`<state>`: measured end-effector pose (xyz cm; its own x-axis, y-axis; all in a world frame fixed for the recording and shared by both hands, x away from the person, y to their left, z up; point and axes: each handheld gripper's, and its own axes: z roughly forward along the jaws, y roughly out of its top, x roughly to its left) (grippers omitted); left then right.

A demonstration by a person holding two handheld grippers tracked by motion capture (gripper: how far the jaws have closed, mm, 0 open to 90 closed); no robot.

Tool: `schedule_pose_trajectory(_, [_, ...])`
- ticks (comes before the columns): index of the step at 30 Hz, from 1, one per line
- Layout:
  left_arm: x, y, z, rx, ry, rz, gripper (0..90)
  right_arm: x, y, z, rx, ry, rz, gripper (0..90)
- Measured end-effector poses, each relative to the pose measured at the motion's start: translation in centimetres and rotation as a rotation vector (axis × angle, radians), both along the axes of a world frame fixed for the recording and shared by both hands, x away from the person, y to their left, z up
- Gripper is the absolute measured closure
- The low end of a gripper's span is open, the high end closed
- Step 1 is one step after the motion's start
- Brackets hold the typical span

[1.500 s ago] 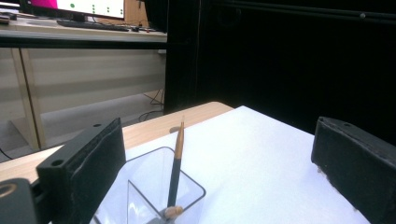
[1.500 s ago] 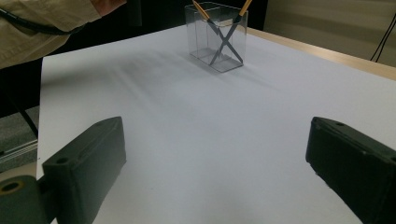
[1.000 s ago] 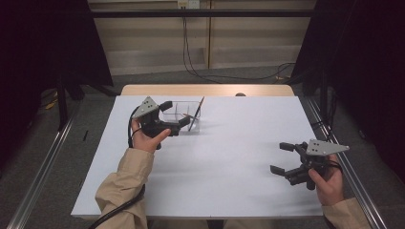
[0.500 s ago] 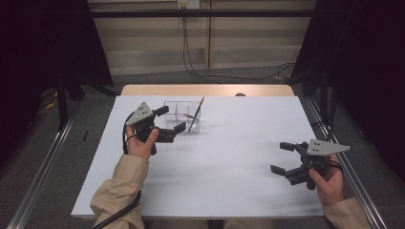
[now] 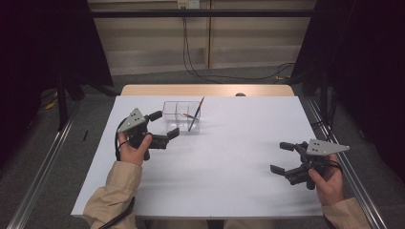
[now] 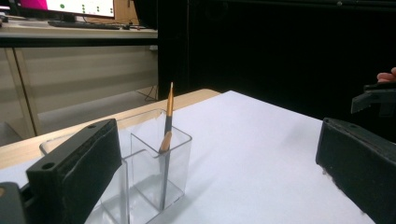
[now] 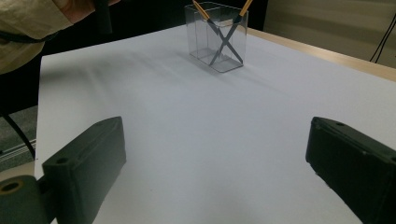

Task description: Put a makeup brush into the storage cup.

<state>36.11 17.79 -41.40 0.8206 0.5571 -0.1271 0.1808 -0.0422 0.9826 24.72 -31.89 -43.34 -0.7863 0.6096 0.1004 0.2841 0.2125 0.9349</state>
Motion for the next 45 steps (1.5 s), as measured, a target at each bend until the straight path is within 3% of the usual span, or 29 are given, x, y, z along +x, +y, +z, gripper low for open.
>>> schedule_pose_trajectory(20, [-1.5,1.7,-0.5,0.024,0.006,-0.012,0.0,0.0,-0.1,0.0,0.003,-0.002,-0.003,4.2])
schedule_pose_trajectory(35, [-2.6,3.2,-0.7,0.014,0.009,0.003,0.0,0.0,-0.1,0.1,0.007,-0.005,0.001,4.2])
schedule_pose_trajectory(45, [-3.3,4.0,-0.7,0.03,0.005,0.013,0.0,0.0,-0.2,0.1,0.011,-0.009,-0.005,4.3])
